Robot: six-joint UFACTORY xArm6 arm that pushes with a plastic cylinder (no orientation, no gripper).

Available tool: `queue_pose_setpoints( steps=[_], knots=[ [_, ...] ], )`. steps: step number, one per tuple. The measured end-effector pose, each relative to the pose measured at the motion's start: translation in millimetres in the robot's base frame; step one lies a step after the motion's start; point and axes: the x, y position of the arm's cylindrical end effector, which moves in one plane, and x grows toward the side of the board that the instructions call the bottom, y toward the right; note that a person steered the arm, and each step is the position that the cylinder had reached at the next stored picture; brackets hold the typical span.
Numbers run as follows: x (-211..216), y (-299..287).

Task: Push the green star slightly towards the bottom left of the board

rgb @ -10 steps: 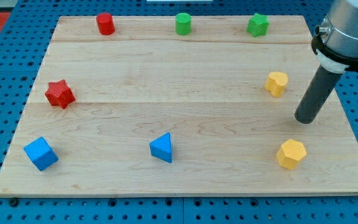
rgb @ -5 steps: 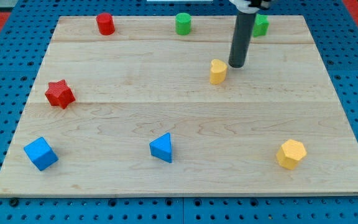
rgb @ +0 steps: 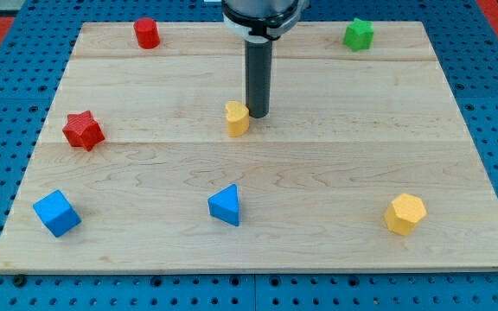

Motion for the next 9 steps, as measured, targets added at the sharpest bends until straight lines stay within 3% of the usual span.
queue_pose_setpoints(
  steps=[1,2,3,4,5,6,7,8,9],
  knots=[
    [19.3,44.6],
    [-44.9,134.9],
    [-142.8,209.8],
    [-193.9,257.3],
    [-188.7,197.4],
    [-131.1,147.7],
    [-105.6,111.1],
    [-134.7,154.5],
    [-166.3,130.4]
  ],
)
